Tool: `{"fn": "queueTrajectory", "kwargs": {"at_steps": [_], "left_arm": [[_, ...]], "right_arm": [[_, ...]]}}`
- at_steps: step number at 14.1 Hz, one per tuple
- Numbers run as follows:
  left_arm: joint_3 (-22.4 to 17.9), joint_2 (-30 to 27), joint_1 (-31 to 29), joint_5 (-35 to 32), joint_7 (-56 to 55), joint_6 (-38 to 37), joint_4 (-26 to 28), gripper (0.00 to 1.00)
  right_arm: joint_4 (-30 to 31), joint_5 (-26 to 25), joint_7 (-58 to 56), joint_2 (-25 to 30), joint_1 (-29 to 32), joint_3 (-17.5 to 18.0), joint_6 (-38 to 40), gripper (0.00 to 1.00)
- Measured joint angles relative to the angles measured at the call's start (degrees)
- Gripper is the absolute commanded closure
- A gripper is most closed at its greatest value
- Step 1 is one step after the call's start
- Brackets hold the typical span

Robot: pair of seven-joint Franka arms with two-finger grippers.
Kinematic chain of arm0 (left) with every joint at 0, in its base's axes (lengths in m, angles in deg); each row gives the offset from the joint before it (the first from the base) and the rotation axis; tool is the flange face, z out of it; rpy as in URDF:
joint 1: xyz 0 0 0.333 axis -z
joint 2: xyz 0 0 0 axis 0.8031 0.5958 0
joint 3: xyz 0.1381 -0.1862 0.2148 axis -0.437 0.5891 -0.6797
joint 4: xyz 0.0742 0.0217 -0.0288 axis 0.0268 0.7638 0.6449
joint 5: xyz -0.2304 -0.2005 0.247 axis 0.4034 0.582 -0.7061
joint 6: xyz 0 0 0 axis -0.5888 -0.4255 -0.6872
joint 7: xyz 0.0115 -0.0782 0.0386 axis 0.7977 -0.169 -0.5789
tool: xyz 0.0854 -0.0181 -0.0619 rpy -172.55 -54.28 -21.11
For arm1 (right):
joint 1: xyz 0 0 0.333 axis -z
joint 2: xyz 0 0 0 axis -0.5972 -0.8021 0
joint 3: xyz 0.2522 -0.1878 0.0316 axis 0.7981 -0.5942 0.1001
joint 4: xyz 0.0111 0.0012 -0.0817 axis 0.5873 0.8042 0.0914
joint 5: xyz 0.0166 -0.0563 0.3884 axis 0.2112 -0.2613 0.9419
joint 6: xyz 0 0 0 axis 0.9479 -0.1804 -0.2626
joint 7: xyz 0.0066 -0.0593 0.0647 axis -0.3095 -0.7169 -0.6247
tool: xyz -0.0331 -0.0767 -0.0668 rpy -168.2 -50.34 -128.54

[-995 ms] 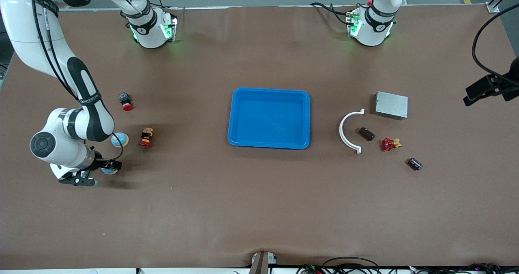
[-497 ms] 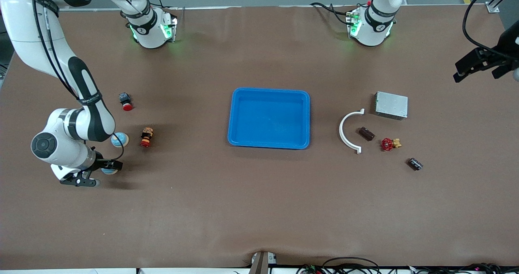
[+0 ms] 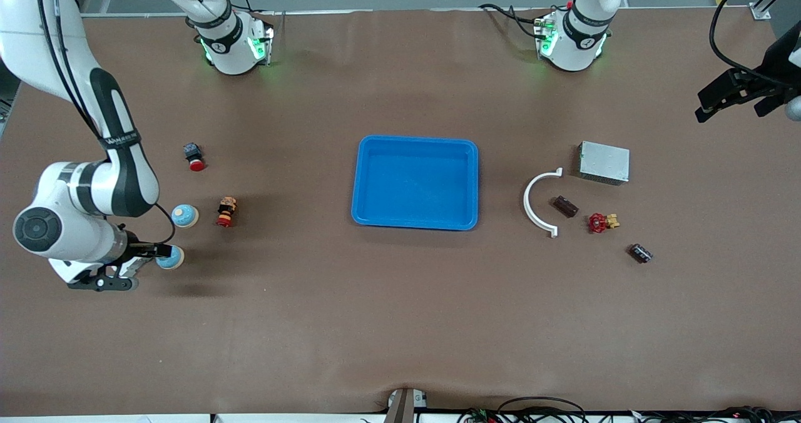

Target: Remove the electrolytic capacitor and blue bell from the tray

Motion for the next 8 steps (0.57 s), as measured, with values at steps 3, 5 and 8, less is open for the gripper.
{"fn": "queueTrajectory", "kwargs": {"at_steps": [3,5,8], "left_arm": [[0.5,0.0,0.3,0.0,-0.1,0.0,0.2,0.00],[0.5,0.0,0.4,0.0,-0.1,0.0,0.2,0.00],[0.5,-0.1,0.4,0.0,-0.1,0.0,0.2,0.00]], "right_arm": [[-3.5,0.0,0.0,4.0,-1.3,0.5,11.1,0.00],[-4.7,1.3,0.1,7.3,-2.0,1.2,14.9,0.00],[-4.9,5.5,0.1,12.6,-2.1,1.3,18.8,0.00]]}}
